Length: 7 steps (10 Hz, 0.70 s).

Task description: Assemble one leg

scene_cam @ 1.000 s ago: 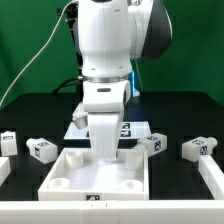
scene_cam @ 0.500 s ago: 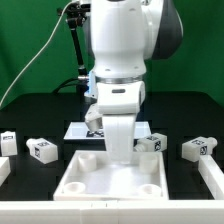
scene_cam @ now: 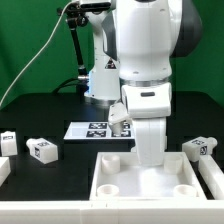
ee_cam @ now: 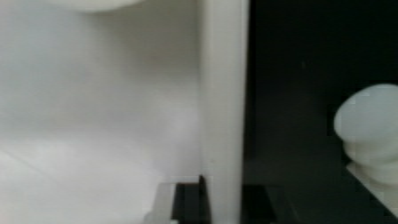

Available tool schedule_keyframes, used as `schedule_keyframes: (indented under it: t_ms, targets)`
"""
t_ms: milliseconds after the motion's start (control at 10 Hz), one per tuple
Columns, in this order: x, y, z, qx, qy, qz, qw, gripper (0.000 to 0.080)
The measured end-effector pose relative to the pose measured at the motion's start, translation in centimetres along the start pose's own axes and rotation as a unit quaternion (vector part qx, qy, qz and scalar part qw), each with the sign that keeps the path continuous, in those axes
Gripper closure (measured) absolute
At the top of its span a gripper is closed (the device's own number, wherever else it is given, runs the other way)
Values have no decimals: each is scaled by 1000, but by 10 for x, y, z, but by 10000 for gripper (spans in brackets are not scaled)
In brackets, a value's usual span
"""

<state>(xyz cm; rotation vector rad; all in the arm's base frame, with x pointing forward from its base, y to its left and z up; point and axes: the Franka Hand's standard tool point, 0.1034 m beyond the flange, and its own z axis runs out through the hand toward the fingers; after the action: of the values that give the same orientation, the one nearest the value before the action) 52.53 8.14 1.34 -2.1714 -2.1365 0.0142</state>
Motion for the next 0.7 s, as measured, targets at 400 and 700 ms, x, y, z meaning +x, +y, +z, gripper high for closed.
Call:
schedule_keyframes:
  t_ms: [400, 700]
  targets:
    - [12, 2, -6, -5, 4, 9, 1000, 508]
    - [9, 5, -34, -25, 0, 40, 999, 211]
